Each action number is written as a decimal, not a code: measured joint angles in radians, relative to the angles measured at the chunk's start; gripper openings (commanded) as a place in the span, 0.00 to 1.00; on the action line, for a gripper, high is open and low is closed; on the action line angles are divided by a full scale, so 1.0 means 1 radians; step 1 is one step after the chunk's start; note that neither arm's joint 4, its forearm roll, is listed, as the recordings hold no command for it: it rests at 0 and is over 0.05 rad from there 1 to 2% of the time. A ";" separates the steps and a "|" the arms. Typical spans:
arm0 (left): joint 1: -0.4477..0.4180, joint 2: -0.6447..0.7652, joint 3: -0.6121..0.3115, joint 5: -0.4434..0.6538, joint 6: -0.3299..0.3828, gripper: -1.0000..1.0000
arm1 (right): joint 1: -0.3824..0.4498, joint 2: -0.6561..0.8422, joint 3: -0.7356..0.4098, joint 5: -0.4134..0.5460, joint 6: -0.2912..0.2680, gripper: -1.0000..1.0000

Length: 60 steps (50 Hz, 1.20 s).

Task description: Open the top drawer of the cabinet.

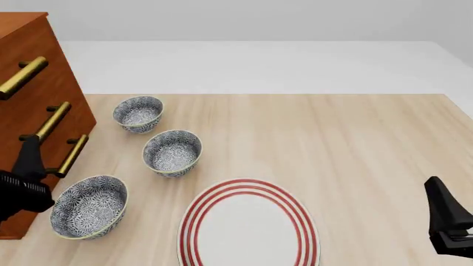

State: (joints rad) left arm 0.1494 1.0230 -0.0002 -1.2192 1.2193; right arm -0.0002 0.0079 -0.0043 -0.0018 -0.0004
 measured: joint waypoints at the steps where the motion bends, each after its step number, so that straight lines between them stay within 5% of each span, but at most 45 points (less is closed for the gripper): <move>1: 0.000 0.000 0.000 0.000 0.002 1.00 | 0.000 0.000 0.000 0.000 0.000 1.00; 60: 0.015 0.155 -0.138 -0.001 0.081 1.00 | 0.000 0.000 0.000 0.000 0.000 1.00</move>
State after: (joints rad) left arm 0.1642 1.1784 -0.1378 -1.2199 1.3003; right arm -0.0002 0.0079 -0.0043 -0.0018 -0.0004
